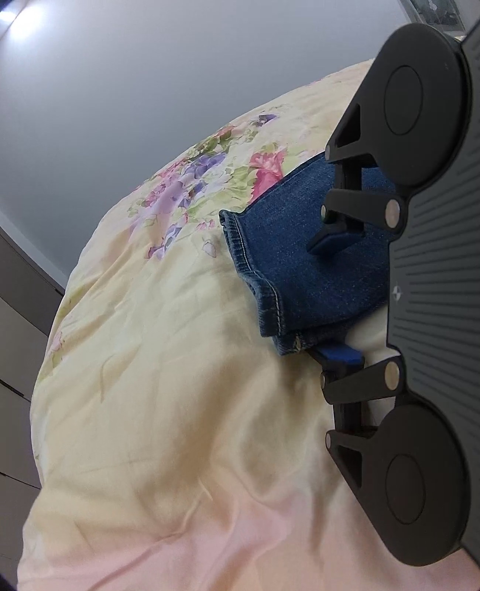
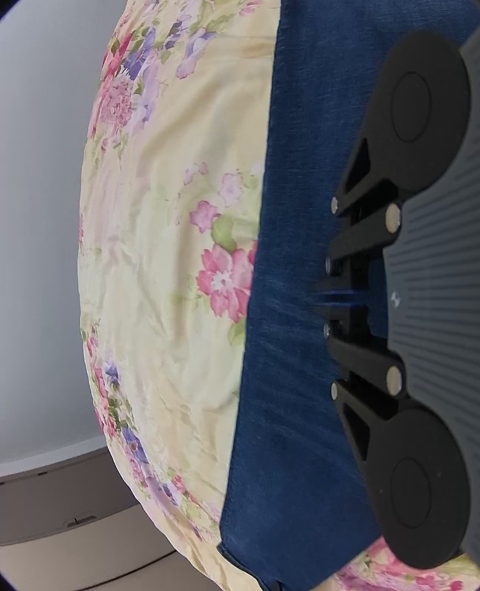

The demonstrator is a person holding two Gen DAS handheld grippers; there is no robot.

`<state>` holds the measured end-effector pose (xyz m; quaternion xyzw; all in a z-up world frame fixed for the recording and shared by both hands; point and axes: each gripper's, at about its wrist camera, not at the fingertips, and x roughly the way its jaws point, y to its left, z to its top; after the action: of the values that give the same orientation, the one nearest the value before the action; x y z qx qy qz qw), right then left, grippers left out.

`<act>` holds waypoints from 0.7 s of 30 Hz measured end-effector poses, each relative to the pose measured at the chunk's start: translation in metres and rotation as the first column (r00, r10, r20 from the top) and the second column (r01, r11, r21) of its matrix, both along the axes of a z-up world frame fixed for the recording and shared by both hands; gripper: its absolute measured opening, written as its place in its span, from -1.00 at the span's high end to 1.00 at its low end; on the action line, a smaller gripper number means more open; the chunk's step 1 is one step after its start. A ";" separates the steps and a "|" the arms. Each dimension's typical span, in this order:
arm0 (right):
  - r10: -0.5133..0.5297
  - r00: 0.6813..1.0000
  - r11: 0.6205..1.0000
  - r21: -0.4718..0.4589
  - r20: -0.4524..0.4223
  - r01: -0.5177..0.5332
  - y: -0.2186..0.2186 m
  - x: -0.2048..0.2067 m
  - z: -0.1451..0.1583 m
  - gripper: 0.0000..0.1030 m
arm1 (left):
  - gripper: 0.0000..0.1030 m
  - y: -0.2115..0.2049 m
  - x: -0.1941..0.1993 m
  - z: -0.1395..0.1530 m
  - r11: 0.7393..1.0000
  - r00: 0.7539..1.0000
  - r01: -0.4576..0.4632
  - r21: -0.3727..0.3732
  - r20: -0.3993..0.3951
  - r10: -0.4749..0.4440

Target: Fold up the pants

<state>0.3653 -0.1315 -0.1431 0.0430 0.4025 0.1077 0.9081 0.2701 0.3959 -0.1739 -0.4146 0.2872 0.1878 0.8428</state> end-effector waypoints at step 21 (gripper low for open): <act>-0.024 0.992 0.999 0.045 -0.126 0.030 0.003 -0.081 -0.015 1.00 | 0.88 -0.012 0.010 0.019 0.995 0.999 0.025 0.101 0.028 -0.028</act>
<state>0.2842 -0.1281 -0.1580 0.0766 0.4553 0.1018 0.8812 0.2805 0.3840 -0.1551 -0.3705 0.2704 0.1846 0.8692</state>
